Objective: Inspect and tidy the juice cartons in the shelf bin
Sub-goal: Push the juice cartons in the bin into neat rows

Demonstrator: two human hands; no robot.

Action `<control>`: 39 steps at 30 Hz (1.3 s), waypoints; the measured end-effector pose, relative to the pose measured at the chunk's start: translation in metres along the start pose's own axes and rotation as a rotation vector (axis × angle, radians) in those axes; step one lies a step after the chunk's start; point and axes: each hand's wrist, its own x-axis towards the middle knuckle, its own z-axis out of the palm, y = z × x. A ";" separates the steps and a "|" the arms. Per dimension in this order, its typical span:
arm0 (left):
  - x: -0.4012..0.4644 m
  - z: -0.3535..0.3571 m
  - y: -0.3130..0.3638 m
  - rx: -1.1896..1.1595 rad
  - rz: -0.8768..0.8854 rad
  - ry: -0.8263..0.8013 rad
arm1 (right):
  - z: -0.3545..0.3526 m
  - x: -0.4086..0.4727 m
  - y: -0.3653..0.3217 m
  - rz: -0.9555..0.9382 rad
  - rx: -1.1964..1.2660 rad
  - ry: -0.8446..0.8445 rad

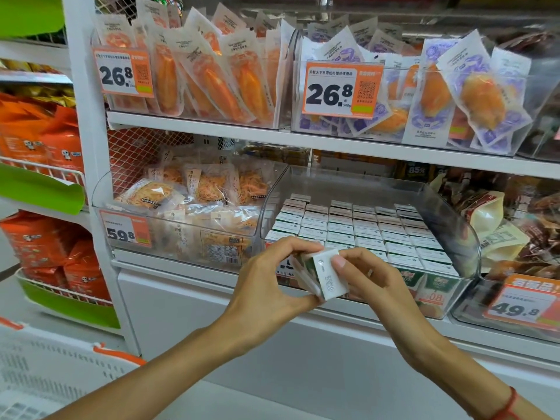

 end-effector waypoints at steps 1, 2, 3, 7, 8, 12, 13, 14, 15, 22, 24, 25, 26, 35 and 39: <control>0.000 0.001 -0.001 0.002 0.005 -0.001 | -0.001 0.000 0.000 0.001 -0.001 -0.005; 0.001 0.001 -0.002 0.004 0.005 -0.009 | -0.001 0.000 0.000 0.005 -0.005 -0.009; 0.001 0.002 -0.004 0.003 0.001 -0.023 | -0.001 0.000 0.001 0.010 -0.007 -0.009; 0.002 0.001 -0.011 -0.103 -0.093 -0.092 | -0.003 0.000 0.003 -0.016 -0.024 -0.001; 0.003 0.001 -0.012 -0.155 -0.137 -0.094 | -0.004 0.000 0.003 -0.049 -0.031 -0.009; 0.005 0.001 -0.012 -0.407 -0.383 -0.033 | -0.005 -0.005 0.007 -0.183 -0.252 -0.123; 0.006 0.000 -0.012 -0.447 -0.430 -0.028 | -0.005 -0.005 0.010 -0.211 -0.338 -0.154; 0.006 0.000 -0.012 -0.473 -0.462 -0.038 | -0.005 -0.006 0.013 -0.233 -0.413 -0.178; 0.006 0.000 -0.011 -0.494 -0.487 -0.051 | -0.003 -0.006 0.015 -0.248 -0.466 -0.190; 0.007 -0.002 -0.006 -0.576 -0.552 -0.088 | 0.003 -0.001 0.019 -0.359 -0.526 -0.109; 0.008 -0.007 -0.007 -0.646 -0.541 -0.109 | 0.002 0.000 0.017 -0.345 -0.448 -0.051; 0.008 -0.009 -0.007 -0.681 -0.540 -0.127 | 0.001 0.001 0.016 -0.317 -0.385 -0.024; 0.008 -0.011 -0.008 -0.704 -0.540 -0.147 | 0.001 0.002 0.014 -0.279 -0.314 -0.006; 0.007 -0.010 -0.014 -0.590 -0.656 -0.059 | -0.004 0.001 0.004 -0.105 -0.212 -0.048; 0.006 -0.007 -0.015 -0.577 -0.767 -0.132 | 0.000 0.002 0.002 -0.007 -0.122 0.043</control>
